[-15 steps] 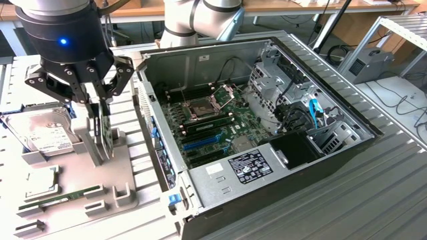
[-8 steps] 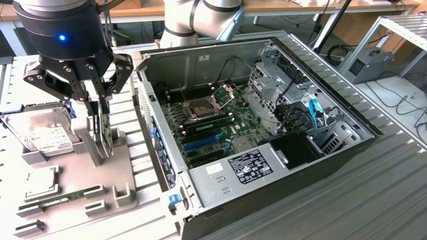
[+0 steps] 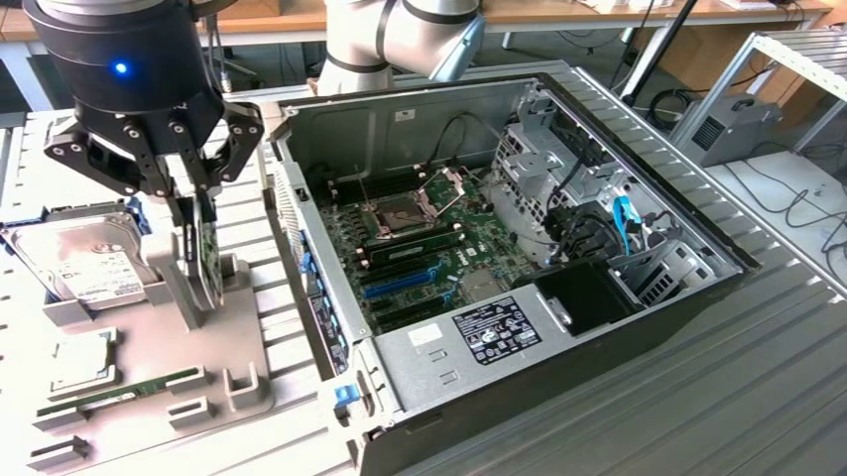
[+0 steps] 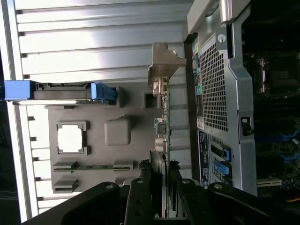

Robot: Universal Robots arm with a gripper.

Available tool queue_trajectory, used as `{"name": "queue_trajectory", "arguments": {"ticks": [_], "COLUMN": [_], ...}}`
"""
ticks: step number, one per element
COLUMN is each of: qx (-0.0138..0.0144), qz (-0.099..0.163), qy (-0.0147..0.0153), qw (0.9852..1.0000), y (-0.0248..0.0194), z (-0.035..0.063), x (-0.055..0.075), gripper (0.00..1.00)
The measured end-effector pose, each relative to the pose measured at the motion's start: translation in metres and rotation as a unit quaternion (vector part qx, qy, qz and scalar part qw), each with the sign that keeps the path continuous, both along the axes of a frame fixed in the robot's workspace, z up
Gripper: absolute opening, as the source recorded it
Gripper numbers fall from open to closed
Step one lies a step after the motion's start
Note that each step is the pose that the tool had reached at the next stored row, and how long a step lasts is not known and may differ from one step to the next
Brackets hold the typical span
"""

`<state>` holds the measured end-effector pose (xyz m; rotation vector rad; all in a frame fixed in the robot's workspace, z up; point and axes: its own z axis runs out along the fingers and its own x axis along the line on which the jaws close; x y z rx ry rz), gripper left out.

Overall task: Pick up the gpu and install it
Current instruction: 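Pick up the gpu and move the gpu toward the slot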

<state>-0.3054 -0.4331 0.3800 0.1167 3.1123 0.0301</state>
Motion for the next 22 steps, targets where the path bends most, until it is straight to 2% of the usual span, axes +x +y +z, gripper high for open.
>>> {"name": "queue_trajectory", "arguments": {"ticks": [22], "qx": [0.0021], "qz": [0.0], "qy": [0.0], "qw": [1.0], "y": [0.0041], "z": [0.0136], "x": [0.0], "gripper": [0.26]}}
